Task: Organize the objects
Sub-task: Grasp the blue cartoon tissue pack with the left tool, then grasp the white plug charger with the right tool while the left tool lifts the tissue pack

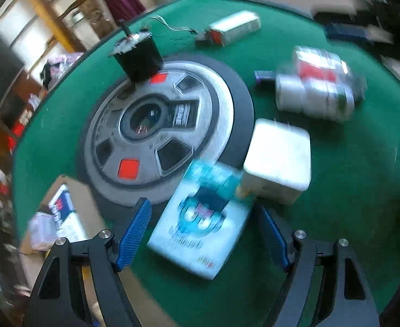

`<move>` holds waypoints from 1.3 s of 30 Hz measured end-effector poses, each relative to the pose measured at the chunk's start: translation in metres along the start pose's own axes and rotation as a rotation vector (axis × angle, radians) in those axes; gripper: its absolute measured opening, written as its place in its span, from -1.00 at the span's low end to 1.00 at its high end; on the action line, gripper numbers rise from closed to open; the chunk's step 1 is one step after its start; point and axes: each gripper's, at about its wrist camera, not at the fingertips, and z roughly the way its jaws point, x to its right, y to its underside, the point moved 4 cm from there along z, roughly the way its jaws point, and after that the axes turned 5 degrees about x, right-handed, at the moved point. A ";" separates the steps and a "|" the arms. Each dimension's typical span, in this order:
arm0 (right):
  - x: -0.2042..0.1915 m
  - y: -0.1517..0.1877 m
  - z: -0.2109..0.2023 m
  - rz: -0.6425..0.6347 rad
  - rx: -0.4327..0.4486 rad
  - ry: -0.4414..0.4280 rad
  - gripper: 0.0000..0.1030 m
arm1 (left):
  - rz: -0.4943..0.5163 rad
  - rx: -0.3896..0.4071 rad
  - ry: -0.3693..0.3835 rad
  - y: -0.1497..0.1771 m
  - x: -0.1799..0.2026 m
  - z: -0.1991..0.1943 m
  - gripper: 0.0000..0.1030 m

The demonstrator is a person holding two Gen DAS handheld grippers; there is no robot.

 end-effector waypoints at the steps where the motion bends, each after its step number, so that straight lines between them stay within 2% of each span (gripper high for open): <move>1: -0.001 0.001 0.001 -0.003 -0.003 -0.001 -0.05 | -0.025 0.000 0.005 -0.001 0.001 -0.001 0.26; 3: -0.004 0.003 0.004 -0.013 -0.015 0.000 -0.05 | -0.039 0.013 0.033 -0.002 0.012 -0.007 -0.08; 5: -0.005 0.005 0.006 -0.020 -0.023 -0.001 -0.05 | -0.036 0.029 0.004 0.004 0.023 -0.015 -0.16; 7: -0.009 0.007 0.006 -0.031 -0.029 -0.014 -0.05 | -0.082 0.045 0.036 0.013 0.032 -0.024 -0.22; 12: -0.023 0.013 0.006 -0.082 -0.035 -0.062 -0.05 | -0.217 0.068 0.052 0.038 0.047 -0.051 -0.21; 14: -0.031 0.017 0.005 -0.102 -0.047 -0.102 -0.05 | -0.229 0.081 0.009 0.043 0.049 -0.054 -0.19; 16: -0.042 0.022 0.004 -0.139 -0.052 -0.144 -0.05 | -0.241 0.085 -0.036 0.048 0.049 -0.050 -0.02; 18: -0.053 0.028 0.005 -0.187 -0.063 -0.171 -0.05 | -0.307 0.085 -0.033 0.050 0.043 -0.044 0.13; 20: -0.065 0.034 0.005 -0.229 -0.075 -0.204 -0.05 | -0.378 0.086 -0.010 0.050 0.038 -0.044 0.12; 22: -0.074 0.042 0.006 -0.273 -0.088 -0.223 -0.05 | -0.372 0.095 -0.019 0.051 0.043 -0.047 -0.16; 25: -0.083 0.054 0.011 -0.310 -0.125 -0.238 -0.05 | -0.417 0.141 0.004 0.058 0.047 -0.060 -0.35; 30: -0.090 0.070 0.019 -0.370 -0.174 -0.233 -0.05 | -0.523 0.245 0.024 0.078 0.037 -0.097 -0.36; 34: -0.101 0.089 0.026 -0.472 -0.218 -0.197 -0.05 | -0.556 0.356 0.012 0.090 0.026 -0.137 -0.36; 36: -0.105 0.095 0.031 -0.496 -0.220 -0.176 -0.01 | -0.567 0.391 0.013 0.100 0.022 -0.155 -0.36; 37: -0.107 0.097 0.032 -0.508 -0.217 -0.160 0.15 | -0.572 0.401 0.013 0.103 0.021 -0.161 -0.36; 39: -0.110 0.099 0.034 -0.534 -0.206 -0.127 0.17 | -0.584 0.414 0.004 0.114 0.013 -0.170 -0.36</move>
